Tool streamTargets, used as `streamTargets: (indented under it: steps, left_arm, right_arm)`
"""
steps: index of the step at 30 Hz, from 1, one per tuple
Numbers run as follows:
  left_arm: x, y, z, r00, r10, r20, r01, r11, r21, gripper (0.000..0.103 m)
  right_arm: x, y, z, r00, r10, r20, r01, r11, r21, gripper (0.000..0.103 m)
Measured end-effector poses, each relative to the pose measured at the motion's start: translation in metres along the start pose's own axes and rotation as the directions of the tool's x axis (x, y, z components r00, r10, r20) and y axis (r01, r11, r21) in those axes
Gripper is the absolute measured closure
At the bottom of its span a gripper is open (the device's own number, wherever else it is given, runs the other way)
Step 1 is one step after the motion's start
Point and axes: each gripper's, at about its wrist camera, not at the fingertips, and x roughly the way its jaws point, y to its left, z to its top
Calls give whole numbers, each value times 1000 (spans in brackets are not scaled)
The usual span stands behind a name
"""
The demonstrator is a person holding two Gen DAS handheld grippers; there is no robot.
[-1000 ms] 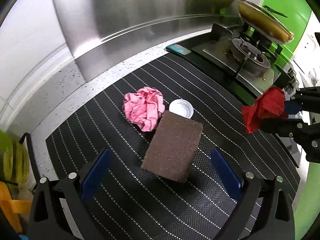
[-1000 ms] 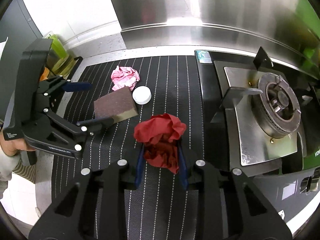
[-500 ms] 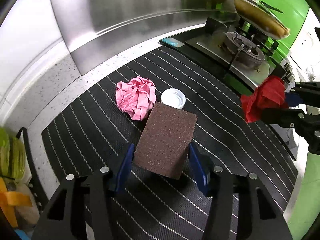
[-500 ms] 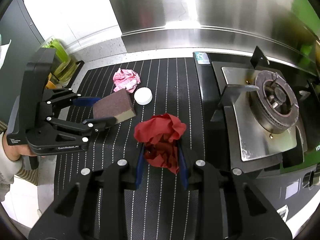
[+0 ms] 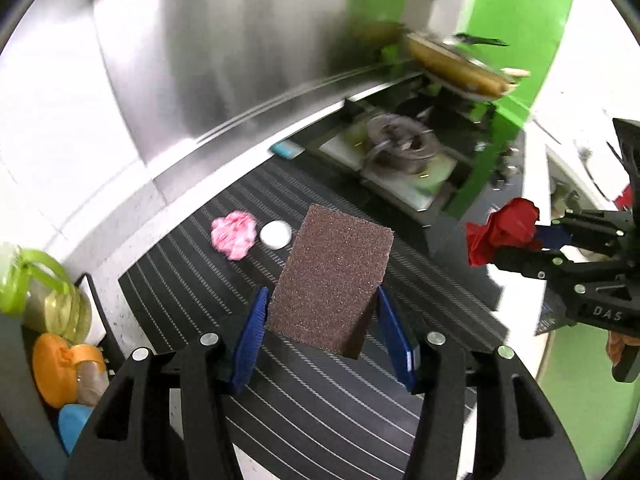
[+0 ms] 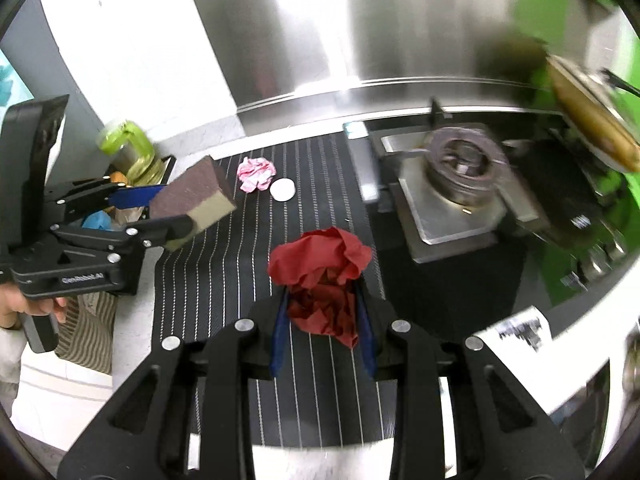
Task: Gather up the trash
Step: 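Carry the brown sponge and red tissue over the pink wastebasket with both grippers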
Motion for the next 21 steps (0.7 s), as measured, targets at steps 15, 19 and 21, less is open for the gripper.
streamTargets:
  steps: [15,19,21]
  left_arm:
    - [-65,-140,-17,964,-266,10,246,905,347,49]
    - [-74,-183,-26,941,-338,-19,315,854,415,49]
    - [-75,-205,-32,928,-370,-37,347,826,445,49]
  right_arm:
    - [-163,-18,-134,938,-335,95,280,888,364,74]
    - [-201,-27,-180,903,-424,70,347,816,462,74]
    - [-214,-29,-202,886,-461,50,378,782,496,74]
